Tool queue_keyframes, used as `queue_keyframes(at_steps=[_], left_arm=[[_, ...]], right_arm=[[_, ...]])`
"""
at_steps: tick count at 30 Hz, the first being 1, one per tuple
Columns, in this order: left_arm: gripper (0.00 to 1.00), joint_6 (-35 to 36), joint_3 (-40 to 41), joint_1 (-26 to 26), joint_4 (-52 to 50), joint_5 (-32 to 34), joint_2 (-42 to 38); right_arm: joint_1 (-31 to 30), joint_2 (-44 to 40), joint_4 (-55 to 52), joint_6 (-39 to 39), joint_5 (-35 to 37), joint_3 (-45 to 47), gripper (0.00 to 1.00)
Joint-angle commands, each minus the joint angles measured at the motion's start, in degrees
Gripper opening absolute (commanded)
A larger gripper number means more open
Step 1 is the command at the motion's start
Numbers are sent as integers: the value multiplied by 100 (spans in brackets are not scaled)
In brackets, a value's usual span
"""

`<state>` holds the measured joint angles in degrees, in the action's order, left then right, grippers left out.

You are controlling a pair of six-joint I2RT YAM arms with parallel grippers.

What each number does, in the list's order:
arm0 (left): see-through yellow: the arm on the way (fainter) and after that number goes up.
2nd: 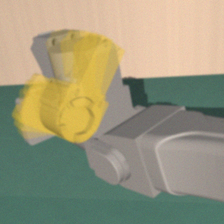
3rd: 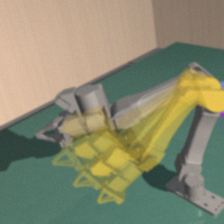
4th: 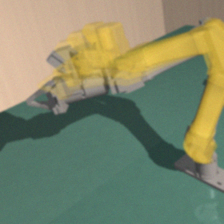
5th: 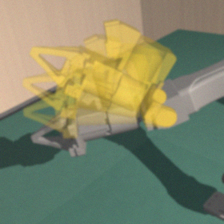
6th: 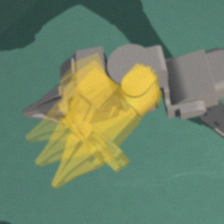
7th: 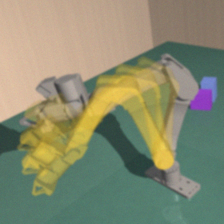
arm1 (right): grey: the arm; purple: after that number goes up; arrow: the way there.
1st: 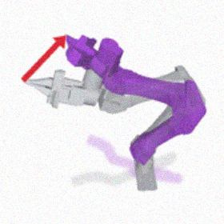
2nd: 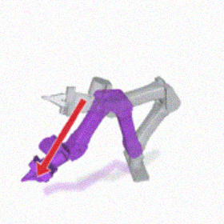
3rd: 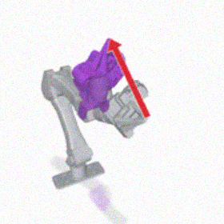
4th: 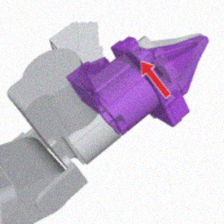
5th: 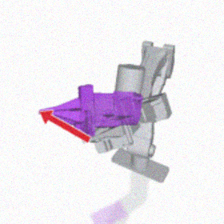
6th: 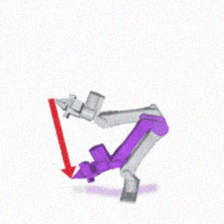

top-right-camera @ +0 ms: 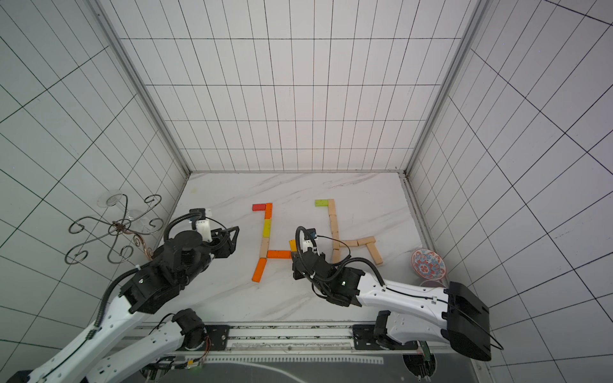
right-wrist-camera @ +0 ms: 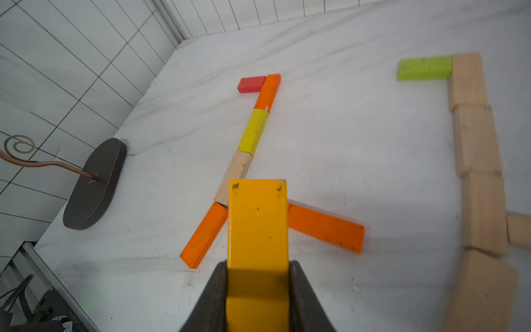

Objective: Assemble a giraffe with building blocks
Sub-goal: Assemble the building block at the center of the board.

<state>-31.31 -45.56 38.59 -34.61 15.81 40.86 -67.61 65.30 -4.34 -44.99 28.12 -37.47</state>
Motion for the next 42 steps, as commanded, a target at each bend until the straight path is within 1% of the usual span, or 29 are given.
queue_keyframes(at_steps=[1, 4, 7, 12, 17, 22, 30, 34, 37, 40, 42], left_arm=[[64, -111, 314, -12, 792, -849, 77], [64, 75, 535, -14, 929, -1171, 137], [64, 314, 632, -17, 908, -1352, 198], [64, 520, 777, -18, 903, -1421, 236], [64, 501, 947, -20, 1071, -1498, 238], [65, 503, 1001, -19, 1114, -1478, 225], [65, 595, 977, -44, 956, -1414, 59], [65, 600, 996, -62, 956, -1406, -14], [65, 617, 1003, -84, 939, -1395, -47], [66, 622, 1007, -106, 939, -1397, -78], [66, 626, 1019, -122, 939, -1402, -96]], right_arm=[[-179, -70, -595, -1351, 211, 603, 0], [-362, -9, -688, -1805, 230, 840, 0], [-443, 167, -686, -2043, 189, 990, 3], [-455, 453, -536, -1879, 186, 1169, 5], [-423, 608, -464, -1816, 264, 1242, 7], [-320, 830, -247, -1794, 137, 1243, 8], [-114, 1383, -210, -2085, 6, 939, 16], [-14, 1626, -190, -2172, -79, 789, 26], [-2, 1798, -117, -2000, -210, 694, 29], [1, 1859, 76, -1550, -378, 656, 34], [1, 1859, 69, -1295, -448, 636, 40]])
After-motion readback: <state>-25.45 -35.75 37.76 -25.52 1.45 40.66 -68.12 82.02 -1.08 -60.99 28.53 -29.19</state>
